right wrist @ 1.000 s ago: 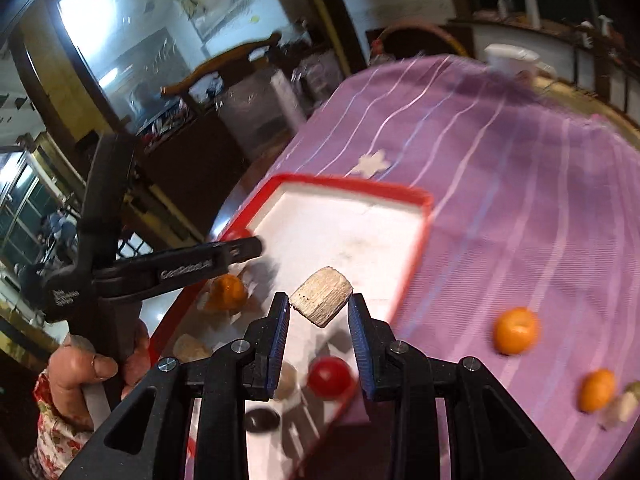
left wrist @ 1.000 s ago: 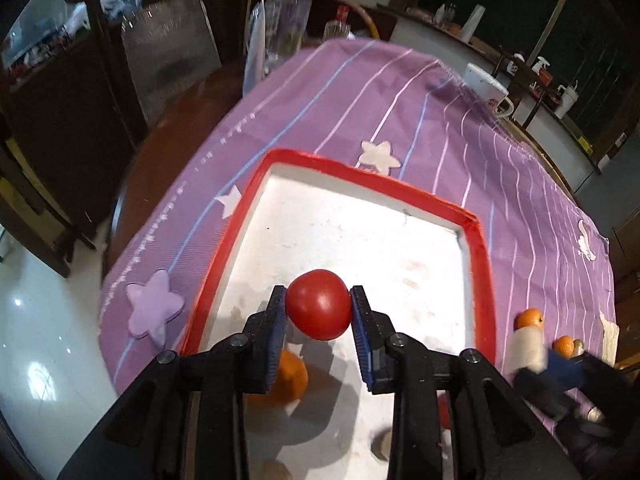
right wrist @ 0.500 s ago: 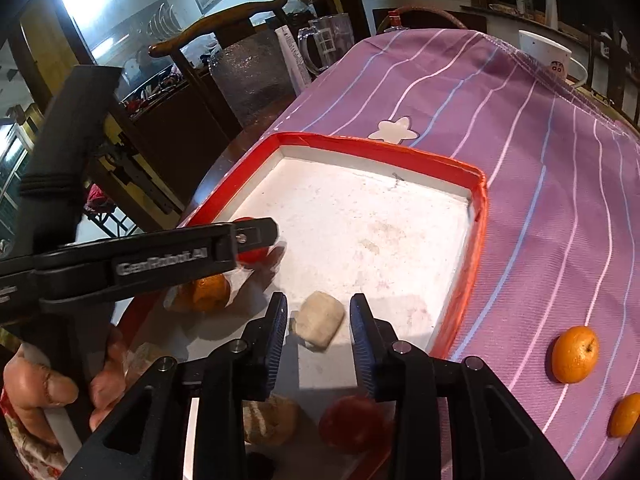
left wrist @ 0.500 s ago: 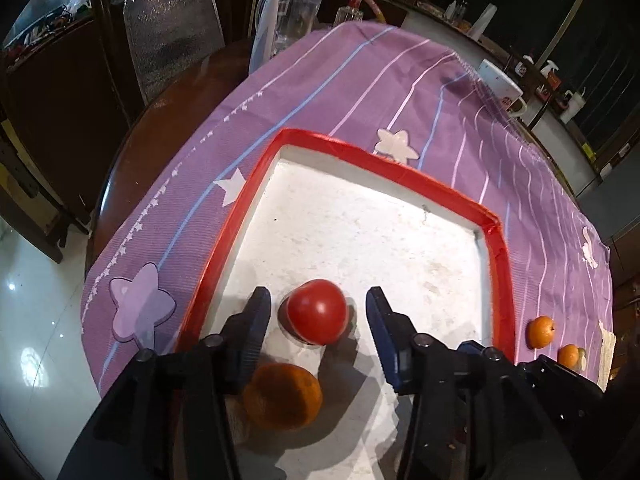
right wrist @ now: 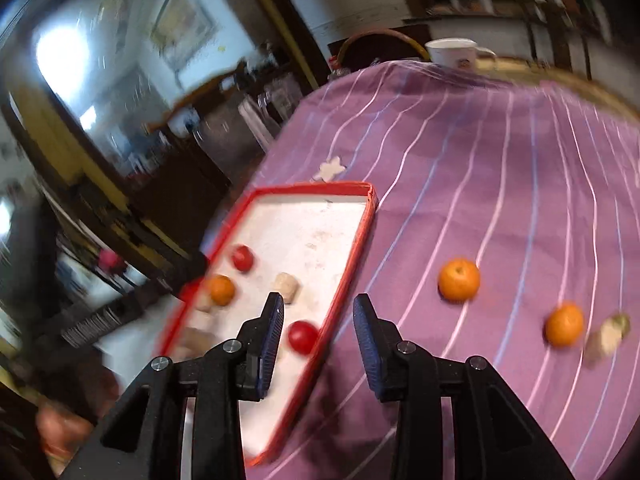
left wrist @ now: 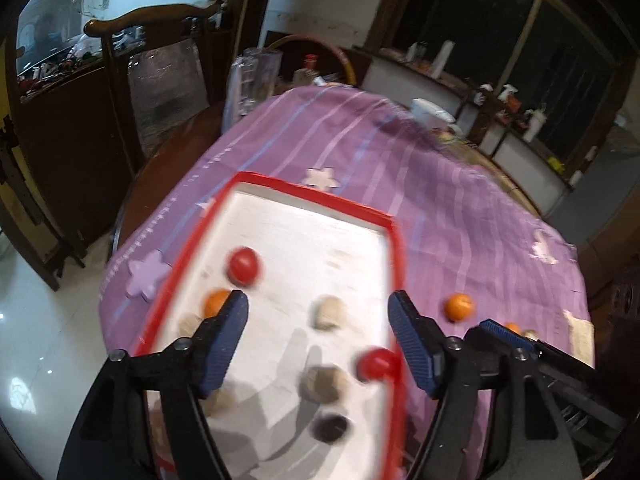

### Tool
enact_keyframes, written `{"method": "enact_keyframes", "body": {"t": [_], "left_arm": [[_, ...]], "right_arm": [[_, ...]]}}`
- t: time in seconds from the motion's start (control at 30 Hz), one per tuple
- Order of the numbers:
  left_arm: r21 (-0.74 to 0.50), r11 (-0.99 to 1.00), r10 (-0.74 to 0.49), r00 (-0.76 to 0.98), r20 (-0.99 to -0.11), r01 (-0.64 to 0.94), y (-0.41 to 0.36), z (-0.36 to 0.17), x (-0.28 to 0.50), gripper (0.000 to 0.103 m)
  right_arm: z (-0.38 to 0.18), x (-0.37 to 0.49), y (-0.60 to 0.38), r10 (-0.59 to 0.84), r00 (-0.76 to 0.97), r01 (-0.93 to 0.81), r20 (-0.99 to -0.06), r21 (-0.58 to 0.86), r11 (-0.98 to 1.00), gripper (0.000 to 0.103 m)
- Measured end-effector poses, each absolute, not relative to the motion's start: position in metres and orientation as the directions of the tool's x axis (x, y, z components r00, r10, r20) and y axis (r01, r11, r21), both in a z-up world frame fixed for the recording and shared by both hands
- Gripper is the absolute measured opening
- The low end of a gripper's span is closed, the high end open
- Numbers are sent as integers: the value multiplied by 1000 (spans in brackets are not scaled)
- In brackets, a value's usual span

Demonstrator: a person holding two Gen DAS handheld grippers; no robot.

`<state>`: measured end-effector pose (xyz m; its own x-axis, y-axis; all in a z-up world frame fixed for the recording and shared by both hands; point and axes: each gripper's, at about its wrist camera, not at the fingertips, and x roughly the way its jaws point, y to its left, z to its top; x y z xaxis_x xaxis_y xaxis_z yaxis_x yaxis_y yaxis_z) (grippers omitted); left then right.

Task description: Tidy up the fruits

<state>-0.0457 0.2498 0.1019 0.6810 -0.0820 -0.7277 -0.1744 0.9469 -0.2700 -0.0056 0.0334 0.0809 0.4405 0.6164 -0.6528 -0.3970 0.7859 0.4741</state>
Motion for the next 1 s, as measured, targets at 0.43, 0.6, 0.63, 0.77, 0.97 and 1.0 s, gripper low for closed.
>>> {"method": "enact_keyframes", "body": {"t": [0.43, 0.6, 0.63, 0.77, 0.97, 1.0], "left_arm": [[-318, 942, -161, 692, -703, -105, 183, 103, -93, 75], [-303, 945, -139, 690, -710, -121, 177, 101, -96, 75], [-301, 945, -137, 688, -712, -123, 176, 101, -95, 75], [-290, 949, -130, 683, -719, -125, 170, 100, -92, 75], [-248, 962, -113, 657, -745, -116, 152, 91, -69, 75], [-237, 966, -115, 649, -752, -104, 146, 89, -60, 75]], "right_arm": [[229, -151, -96, 936, 341, -410, 92, 910, 60, 86], [250, -180, -100, 945, 246, -475, 216, 877, -77, 88], [251, -183, -100, 945, 232, -481, 231, 871, -95, 88], [252, -187, -100, 944, 209, -475, 257, 870, -132, 88], [246, -187, -100, 947, 206, -469, 246, 874, -125, 89], [247, -187, -100, 949, 197, -473, 245, 872, -126, 89]]}}
